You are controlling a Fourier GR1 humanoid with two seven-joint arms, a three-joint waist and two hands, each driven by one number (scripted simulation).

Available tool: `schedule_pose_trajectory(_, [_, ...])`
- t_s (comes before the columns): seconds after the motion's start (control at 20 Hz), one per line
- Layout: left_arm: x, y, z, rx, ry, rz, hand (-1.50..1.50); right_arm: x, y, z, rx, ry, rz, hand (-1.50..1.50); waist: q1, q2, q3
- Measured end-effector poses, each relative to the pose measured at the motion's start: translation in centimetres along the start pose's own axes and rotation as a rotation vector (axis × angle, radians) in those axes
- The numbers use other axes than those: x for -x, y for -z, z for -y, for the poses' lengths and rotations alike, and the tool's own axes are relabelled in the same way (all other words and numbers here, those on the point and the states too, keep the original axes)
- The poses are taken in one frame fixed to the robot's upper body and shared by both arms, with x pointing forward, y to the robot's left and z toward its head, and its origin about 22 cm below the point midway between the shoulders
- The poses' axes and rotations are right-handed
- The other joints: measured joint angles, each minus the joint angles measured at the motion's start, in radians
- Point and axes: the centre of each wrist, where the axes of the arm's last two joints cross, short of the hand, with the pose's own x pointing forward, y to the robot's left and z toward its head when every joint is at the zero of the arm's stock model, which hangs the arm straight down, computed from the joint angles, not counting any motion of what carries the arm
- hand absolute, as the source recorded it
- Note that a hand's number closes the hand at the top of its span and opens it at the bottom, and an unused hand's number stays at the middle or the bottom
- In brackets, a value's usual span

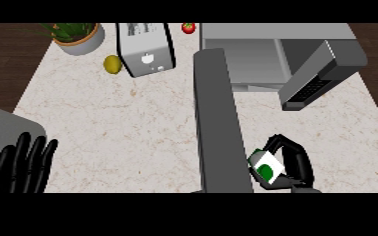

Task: Pick up the milk, place it into the microwave and close the microwave

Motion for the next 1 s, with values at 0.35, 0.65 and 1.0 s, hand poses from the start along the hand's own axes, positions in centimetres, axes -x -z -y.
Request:
schedule_pose_trajectory(0.35, [0.1,-0.4,-1.3,-0.012,0.002,-0.011,-1.50,-1.8,5.9,-2.8,-0.012,-0.053,0.047,1.50,0.004,0.000,0.000])
schedule_pose_trajectory(0.65, [0.6,-0.1,-1.9,-0.019,0.017,-0.016,-1.50,-3.6,11.3,-4.9,0.005,-0.179,0.017,1.50,0.006,0.002,0.000])
schedule_pose_trajectory(1.0, [1.3,0.4,-2.0,0.012,0.007,-0.010,-1.50,-4.4,17.9,-4.0,0.064,-0.320,-0.051,1.50,0.021,0.008,0.001])
